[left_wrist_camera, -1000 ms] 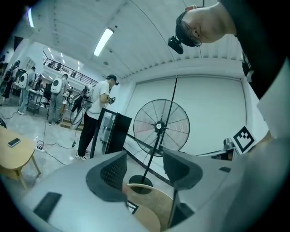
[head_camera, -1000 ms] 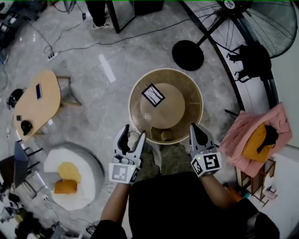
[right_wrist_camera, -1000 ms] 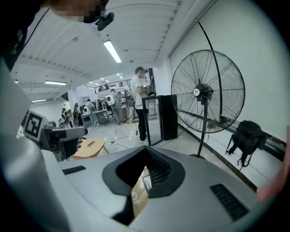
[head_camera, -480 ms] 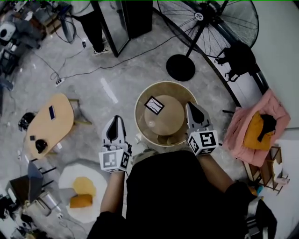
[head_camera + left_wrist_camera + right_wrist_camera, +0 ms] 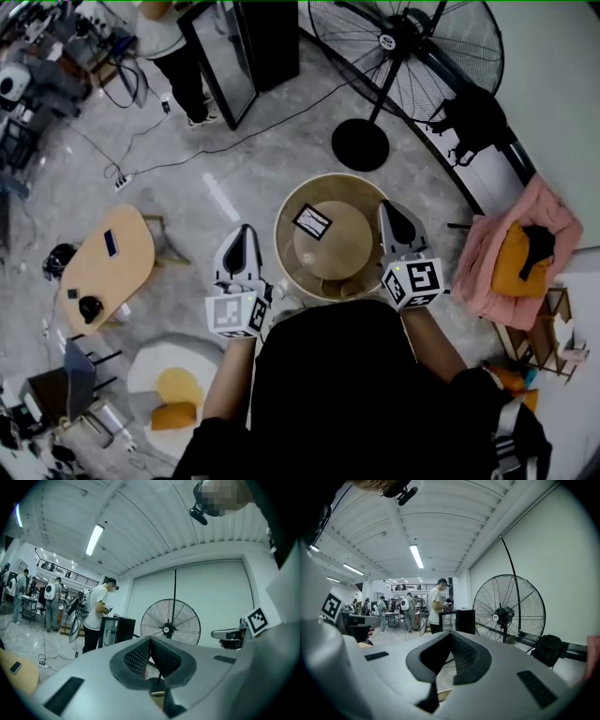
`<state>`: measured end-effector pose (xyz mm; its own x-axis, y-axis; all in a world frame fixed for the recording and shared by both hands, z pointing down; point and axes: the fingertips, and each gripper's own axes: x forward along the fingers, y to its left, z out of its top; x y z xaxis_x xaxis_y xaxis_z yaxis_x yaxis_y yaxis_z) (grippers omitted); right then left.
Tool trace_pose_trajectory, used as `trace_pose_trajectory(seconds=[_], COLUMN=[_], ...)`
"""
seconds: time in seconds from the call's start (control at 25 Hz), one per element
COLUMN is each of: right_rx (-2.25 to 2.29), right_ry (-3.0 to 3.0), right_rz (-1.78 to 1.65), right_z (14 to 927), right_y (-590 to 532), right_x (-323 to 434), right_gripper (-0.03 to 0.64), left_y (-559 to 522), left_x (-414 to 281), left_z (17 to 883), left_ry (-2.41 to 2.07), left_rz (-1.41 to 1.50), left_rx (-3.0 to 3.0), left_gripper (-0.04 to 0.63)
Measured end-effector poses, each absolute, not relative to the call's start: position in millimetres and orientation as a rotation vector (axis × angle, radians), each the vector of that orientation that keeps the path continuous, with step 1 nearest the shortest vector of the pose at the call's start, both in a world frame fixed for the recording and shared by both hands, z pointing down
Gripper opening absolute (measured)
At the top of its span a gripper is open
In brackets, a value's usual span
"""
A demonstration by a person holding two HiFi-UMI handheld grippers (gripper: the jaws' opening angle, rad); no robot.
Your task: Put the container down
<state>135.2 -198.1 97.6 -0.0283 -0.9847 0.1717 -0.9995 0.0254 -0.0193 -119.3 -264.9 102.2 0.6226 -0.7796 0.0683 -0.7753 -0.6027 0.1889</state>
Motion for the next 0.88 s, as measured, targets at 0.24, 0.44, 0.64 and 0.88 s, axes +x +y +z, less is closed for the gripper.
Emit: trace_pose_trajectory(seconds=[0.24, 0.44, 0.64, 0.88], right_rx=[2.115, 2.094, 2.086, 2.102], right_ry=[-2.144, -2.157, -2.165, -2.233], right_rz=[0.183, 0.171, 0.182, 0.267], right_z=[94, 93, 95, 91], right_y=[-200, -198, -195, -192], right_x=[141, 142, 147, 151], right_gripper=[0.020, 0.020, 0.020, 0.020], left_y=[-265, -262, -259, -257], left_x=[-116, -112, -108, -109], left_z=[105, 105, 108, 107], left_ry=[-1.250, -1.243, -1.265, -1.366], left_rz=[-0.044, -0.044, -0.017, 0.004], left_rx=[2.653, 2.662, 2.657, 2.645], left_gripper=[0.020, 0.020, 0.020, 0.020])
